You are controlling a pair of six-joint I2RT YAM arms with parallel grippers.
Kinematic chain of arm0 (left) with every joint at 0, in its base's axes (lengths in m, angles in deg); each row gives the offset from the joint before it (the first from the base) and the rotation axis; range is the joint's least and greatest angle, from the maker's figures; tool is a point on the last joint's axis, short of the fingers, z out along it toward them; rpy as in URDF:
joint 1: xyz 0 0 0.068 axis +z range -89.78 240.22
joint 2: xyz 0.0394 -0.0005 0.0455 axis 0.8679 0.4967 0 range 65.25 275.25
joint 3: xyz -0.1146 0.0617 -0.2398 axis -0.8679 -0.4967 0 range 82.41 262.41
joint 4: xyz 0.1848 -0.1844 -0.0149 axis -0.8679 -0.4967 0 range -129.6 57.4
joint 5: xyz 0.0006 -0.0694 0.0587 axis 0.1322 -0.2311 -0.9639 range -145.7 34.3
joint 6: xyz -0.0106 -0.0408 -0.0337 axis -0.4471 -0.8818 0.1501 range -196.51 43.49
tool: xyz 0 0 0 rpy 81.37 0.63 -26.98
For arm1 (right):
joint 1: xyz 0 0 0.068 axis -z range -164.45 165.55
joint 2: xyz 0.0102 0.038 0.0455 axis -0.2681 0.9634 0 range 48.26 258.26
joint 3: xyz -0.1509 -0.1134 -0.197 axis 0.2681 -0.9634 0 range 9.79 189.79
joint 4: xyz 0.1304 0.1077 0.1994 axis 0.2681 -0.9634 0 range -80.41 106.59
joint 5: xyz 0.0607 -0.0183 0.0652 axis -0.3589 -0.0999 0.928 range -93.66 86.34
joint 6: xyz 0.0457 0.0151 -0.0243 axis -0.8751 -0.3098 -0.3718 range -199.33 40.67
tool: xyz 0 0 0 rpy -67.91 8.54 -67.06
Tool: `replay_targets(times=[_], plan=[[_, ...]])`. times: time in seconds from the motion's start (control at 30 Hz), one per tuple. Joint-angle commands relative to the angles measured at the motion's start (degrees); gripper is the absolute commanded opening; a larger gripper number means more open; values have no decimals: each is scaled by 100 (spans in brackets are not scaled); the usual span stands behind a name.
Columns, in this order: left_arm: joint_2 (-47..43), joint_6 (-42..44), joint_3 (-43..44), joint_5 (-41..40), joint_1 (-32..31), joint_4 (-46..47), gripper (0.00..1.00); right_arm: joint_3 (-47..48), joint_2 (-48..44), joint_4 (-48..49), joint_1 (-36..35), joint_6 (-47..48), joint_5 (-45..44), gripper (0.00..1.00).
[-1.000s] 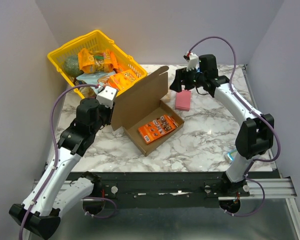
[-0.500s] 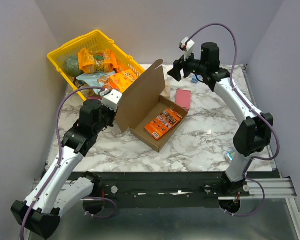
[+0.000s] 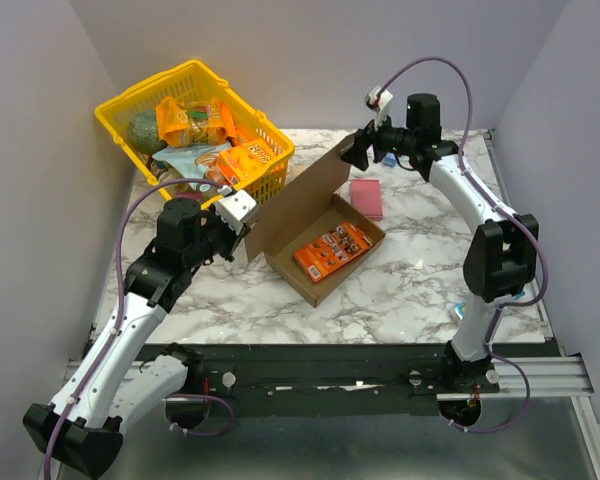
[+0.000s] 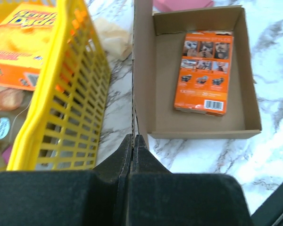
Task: Fold the paper box
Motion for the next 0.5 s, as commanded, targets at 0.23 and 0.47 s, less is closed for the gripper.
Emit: replay_targets(times=[0.23, 0.47], plan=[[417, 368, 505, 1395, 142, -452, 0, -3156, -1790, 1587, 412, -403, -11, 87], [1058, 535, 1041, 2080, 617, -671, 0, -3783, -2187, 1948, 800, -412, 384, 88]])
